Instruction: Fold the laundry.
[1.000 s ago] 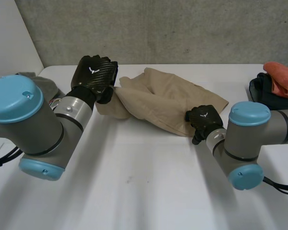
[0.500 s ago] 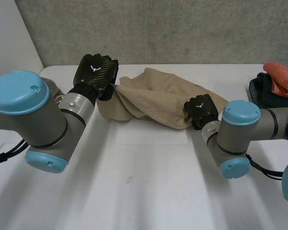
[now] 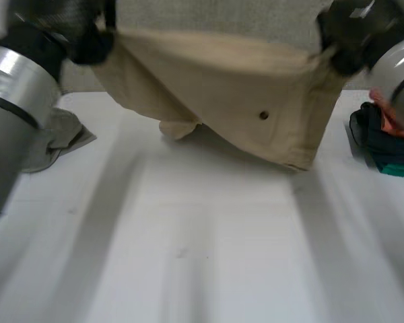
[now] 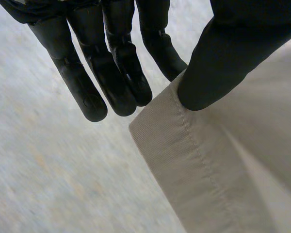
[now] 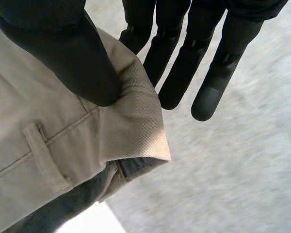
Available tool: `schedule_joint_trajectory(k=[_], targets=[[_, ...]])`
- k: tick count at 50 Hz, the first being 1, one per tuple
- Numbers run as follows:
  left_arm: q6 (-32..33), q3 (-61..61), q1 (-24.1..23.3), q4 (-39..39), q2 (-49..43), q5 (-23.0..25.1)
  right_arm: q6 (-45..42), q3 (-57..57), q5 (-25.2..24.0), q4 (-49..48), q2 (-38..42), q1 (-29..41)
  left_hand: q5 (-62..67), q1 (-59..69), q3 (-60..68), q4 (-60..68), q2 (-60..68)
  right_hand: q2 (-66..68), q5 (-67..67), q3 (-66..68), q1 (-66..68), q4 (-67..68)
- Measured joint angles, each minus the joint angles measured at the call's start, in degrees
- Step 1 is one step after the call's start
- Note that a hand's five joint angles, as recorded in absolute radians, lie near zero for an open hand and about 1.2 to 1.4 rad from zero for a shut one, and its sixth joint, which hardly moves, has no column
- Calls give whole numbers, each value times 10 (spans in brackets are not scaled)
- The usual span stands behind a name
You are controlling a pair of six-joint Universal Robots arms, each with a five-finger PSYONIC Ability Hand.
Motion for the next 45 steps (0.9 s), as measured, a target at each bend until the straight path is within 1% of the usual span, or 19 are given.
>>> schedule_joint_trajectory(k=[2,4,5,9,13,17,20,24,25,27,28,29,30,32,35,37,40,44,45], targets=[[0,-2,1,-10,30,1,4,-10,-2,20,-25,-6,0,0,0,0,0,0,1,0,0,0],[0,-2,1,-12,35,1,5,-11,-2,23,-28,-7,0,0,0,0,0,0,2,0,0,0],[0,-5,2,-29,56,2,9,-19,-5,48,-42,-11,0,0,0,0,0,0,4,0,0,0],[0,-12,3,-53,49,3,13,-22,-10,77,-34,-13,0,0,0,0,0,0,6,1,0,0],[1,-19,3,-68,-6,4,20,-22,-15,94,7,-13,0,0,0,0,0,0,6,4,0,0],[3,-5,3,-68,-90,4,33,-30,-16,80,64,-12,4,0,0,0,0,0,6,4,0,0],[6,32,2,-56,-162,5,47,-49,-8,45,113,-10,5,0,0,0,0,0,6,5,0,0],[10,119,4,-14,-238,4,75,-97,24,-40,169,-5,5,0,0,0,0,0,6,7,0,0],[11,144,4,4,-250,3,85,-114,36,-78,181,-4,5,0,0,0,0,0,6,8,0,1],[11,183,4,40,-262,3,99,-135,52,-140,191,-1,5,0,0,0,0,0,6,8,0,1],[11,198,4,60,-265,2,101,-138,54,-151,192,-1,5,0,0,0,0,0,6,8,0,1],[11,219,3,94,-267,1,116,-153,65,-225,196,3,5,0,0,0,0,0,6,8,0,1],[12,235,2,131,-264,0,125,-160,69,-272,196,5,5,0,0,0,0,0,6,8,0,1],[13,250,1,179,-253,-3,138,-167,72,-339,195,9,5,0,0,0,0,0,6,8,0,2],[14,253,-1,227,-220,-9,153,-173,68,-413,190,14,5,0,0,0,0,0,7,8,0,2],[14,245,-2,236,-199,-13,159,-175,64,-435,189,16,5,0,0,0,0,0,9,8,0,2],[14,215,-3,219,-168,-19,166,-173,57,-446,189,17,5,0,0,0,0,0,10,8,0,2],[12,148,-7,160,-143,-26,168,-161,45,-402,196,18,8,0,0,0,0,0,10,8,0,2],[12,124,-8,140,-140,-29,168,-155,38,-378,200,17,8,0,0,0,0,0,10,8,0,2]])
